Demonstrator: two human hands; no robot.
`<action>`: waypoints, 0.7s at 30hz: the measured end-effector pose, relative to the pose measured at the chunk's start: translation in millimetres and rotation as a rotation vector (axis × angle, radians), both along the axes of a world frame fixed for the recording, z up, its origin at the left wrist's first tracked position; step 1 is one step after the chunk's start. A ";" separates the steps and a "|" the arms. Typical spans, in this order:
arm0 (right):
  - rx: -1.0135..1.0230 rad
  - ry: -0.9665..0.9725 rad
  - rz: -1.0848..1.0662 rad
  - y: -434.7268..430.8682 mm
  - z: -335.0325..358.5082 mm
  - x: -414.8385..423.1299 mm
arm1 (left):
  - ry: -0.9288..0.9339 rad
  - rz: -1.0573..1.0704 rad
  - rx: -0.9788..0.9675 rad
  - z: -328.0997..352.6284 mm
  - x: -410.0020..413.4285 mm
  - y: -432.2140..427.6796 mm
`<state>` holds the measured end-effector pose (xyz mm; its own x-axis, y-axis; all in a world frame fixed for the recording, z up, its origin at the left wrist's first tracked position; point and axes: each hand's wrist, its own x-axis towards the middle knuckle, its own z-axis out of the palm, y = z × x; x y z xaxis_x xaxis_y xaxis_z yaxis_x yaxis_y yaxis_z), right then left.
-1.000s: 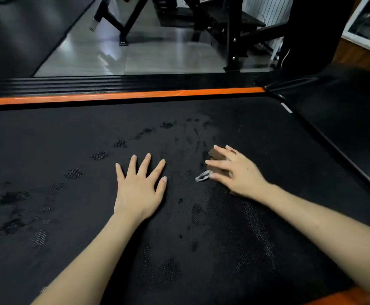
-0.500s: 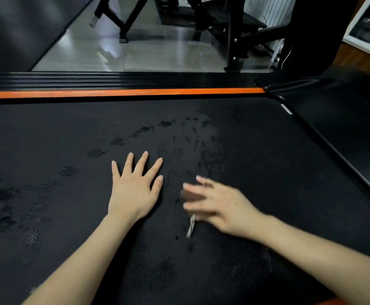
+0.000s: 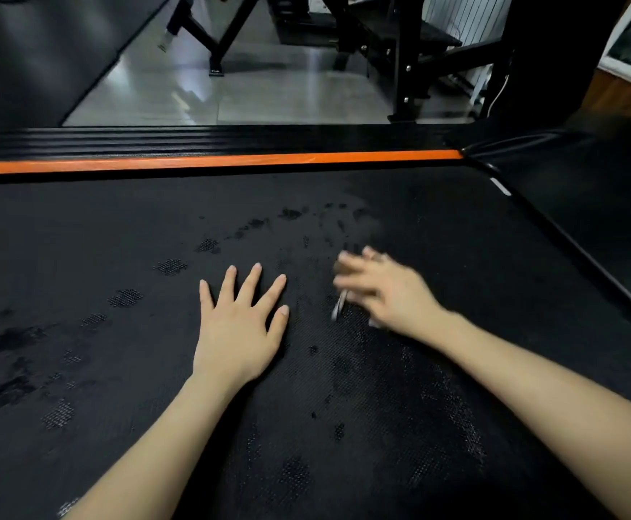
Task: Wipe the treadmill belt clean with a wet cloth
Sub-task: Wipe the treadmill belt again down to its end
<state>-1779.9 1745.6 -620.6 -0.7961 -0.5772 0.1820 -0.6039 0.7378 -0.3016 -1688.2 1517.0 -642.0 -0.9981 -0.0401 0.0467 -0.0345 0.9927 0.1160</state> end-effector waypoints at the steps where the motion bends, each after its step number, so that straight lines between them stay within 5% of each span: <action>1: 0.002 -0.002 -0.161 -3.5 -0.8 -25.2 | 0.000 0.001 0.005 0.2 -0.4 0.4; 3: -0.046 -0.027 -0.457 -18.2 0.7 -61.3 | 0.003 0.008 0.015 0.5 -1.0 1.6; 5: -0.051 -0.030 -0.511 -39.3 -0.4 -69.3 | 0.009 0.008 0.013 0.7 -1.5 1.9; 10: -0.064 -0.035 0.071 -40.4 -3.5 21.4 | 0.054 -0.003 0.074 1.5 -0.9 -1.7; 12: -0.078 -0.027 0.146 -16.5 -4.7 26.2 | 0.080 -0.009 0.132 2.7 -0.2 -4.1; 18: -0.065 -0.042 -0.552 -25.3 1.6 -74.5 | 0.113 0.033 0.095 12.7 -17.0 -16.9; 21: -0.024 -0.087 -0.421 -63.9 11.1 -67.0 | 0.020 0.131 0.034 15.1 -45.9 -32.1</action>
<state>-1846.8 1681.6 -609.5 -0.9742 -0.1953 0.1134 -0.2235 0.9065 -0.3583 -1734.1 1484.8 -626.9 -0.9830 -0.1724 0.0634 -0.1613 0.9752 0.1517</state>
